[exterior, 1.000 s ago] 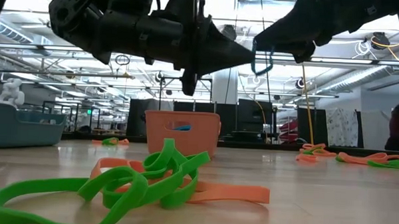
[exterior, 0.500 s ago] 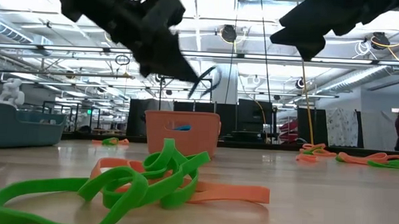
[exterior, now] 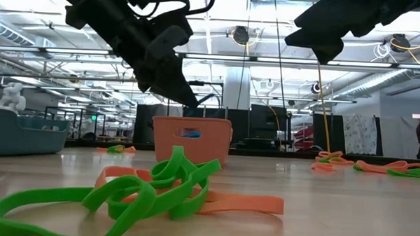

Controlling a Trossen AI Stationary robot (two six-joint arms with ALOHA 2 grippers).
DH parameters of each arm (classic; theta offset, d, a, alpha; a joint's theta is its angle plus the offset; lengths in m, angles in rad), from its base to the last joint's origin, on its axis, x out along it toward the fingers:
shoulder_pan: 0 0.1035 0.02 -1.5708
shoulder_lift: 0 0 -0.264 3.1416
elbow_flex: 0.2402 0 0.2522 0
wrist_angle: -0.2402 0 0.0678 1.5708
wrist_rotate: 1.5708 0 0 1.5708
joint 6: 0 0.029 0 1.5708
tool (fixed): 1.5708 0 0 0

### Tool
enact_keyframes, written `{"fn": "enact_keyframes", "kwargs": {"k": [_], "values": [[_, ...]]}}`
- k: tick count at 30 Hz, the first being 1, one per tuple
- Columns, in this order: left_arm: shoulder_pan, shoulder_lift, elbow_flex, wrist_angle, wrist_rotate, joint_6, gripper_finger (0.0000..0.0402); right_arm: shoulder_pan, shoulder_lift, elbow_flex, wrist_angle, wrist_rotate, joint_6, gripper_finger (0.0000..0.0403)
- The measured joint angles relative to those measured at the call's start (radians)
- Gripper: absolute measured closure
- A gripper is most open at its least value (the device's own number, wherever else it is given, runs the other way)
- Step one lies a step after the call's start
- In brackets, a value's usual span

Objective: Sort rubber bands into baskets
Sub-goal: Put the blue rubber band into the orange bin, then put the orange rubber band into the blue bin

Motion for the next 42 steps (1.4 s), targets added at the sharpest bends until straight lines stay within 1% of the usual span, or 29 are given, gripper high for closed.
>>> {"fn": "enact_keyframes", "kwargs": {"k": [3, 5, 8, 13, 18, 22, 28, 30, 35, 39, 42], "values": [[0.000, 0.000, 0.000, -0.007, 0.094, 0.003, 0.0372, 0.000, 0.000, 0.000, -0.002, 0.000, -0.001, 0.0227], [-0.001, 0.000, 0.000, -0.015, 0.121, 0.003, 0.0365, 0.000, 0.000, 0.000, -0.008, 0.000, -0.002, 0.0227], [-0.001, 0.000, 0.000, -0.038, 0.119, 0.001, 0.0355, 0.000, 0.000, 0.000, -0.010, 0.000, -0.002, 0.0227], [0.000, 0.000, 0.000, -0.121, 0.116, -0.003, 0.0336, 0.000, 0.000, 0.000, -0.010, 0.000, 0.001, 0.0227], [0.000, -0.003, 0.000, -0.076, 0.123, -0.003, 0.0319, 0.000, 0.000, 0.000, -0.010, 0.000, 0.001, 0.0227], [0.000, -0.051, 0.001, -0.010, 0.153, 0.041, 0.0317, 0.000, 0.000, 0.000, -0.018, 0.000, 0.008, 0.0227], [-0.049, -0.159, 0.001, -0.019, 0.155, 0.108, 0.0317, 0.000, 0.000, 0.000, -0.019, -0.001, 0.012, 0.0227], [-0.073, -0.184, 0.001, -0.014, 0.148, 0.132, 0.0317, 0.000, 0.000, 0.000, -0.019, -0.002, 0.013, 0.0227], [-0.124, -0.240, 0.001, -0.053, 0.065, 0.135, 0.0318, 0.000, 0.000, 0.000, -0.018, -0.003, 0.013, 0.0227], [-0.148, -0.268, 0.001, -0.103, 0.013, 0.136, 0.0318, 0.000, 0.000, 0.000, -0.002, -0.001, 0.013, 0.0227], [-0.152, -0.278, 0.001, -0.169, -0.034, 0.136, 0.0318, 0.000, 0.000, 0.000, 0.021, 0.000, 0.012, 0.0227]]}}
